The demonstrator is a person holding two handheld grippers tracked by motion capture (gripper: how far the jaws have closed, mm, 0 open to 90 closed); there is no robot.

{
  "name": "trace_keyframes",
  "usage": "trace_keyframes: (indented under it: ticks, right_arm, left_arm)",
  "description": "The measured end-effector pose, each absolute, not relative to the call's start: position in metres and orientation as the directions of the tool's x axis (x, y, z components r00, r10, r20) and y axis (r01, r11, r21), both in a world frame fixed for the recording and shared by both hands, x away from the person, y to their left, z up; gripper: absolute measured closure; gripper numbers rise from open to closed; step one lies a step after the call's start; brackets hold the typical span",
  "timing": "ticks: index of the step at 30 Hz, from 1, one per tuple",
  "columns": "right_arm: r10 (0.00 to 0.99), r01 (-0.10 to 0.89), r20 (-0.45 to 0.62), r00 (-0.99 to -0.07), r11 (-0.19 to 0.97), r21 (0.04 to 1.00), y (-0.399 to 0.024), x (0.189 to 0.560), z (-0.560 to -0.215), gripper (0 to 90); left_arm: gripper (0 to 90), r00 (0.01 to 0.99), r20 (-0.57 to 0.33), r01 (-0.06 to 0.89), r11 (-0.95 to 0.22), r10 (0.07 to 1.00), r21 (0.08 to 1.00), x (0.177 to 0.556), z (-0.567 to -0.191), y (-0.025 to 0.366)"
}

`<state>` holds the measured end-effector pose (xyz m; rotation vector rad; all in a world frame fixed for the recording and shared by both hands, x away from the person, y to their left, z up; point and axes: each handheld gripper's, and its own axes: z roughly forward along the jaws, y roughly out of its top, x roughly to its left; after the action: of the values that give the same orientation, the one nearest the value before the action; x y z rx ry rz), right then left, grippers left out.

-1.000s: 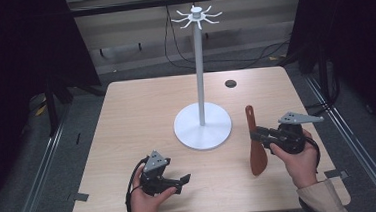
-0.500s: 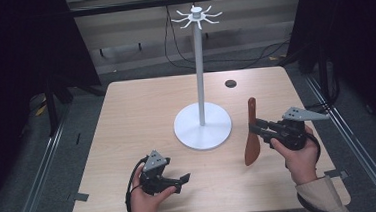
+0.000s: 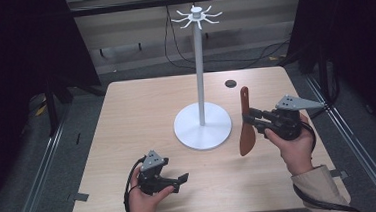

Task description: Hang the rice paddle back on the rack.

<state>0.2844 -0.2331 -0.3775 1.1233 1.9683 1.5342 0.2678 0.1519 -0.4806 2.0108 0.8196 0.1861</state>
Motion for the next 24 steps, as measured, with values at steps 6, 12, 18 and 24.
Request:
trace_keyframes:
  ticks: [6,12,18,24]
  right_arm:
    - [0.782,0.33,0.152,-0.605,0.072,0.941,-0.228,0.29,-0.364,66.9]
    - [0.778,0.32,0.146,-0.611,0.073,0.945,-0.225,0.293,-0.351,66.9]
    - [0.775,0.299,0.136,-0.617,0.071,0.952,-0.222,0.299,-0.335,67.0]
    - [0.775,0.282,0.131,-0.618,0.063,0.957,-0.22,0.306,-0.317,67.0]
  left_arm:
    - [6.6,0.763,-0.19,0.476,-0.339,0.617,0.811,0.268,-0.481,0.152]
    - [6.3,0.759,-0.19,0.477,-0.334,0.623,0.813,0.268,-0.48,0.152]
    - [6.3,0.76,-0.19,0.476,-0.333,0.621,0.814,0.268,-0.48,0.153]
    - [6.3,0.76,-0.198,0.477,-0.325,0.619,0.816,0.269,-0.48,0.154]
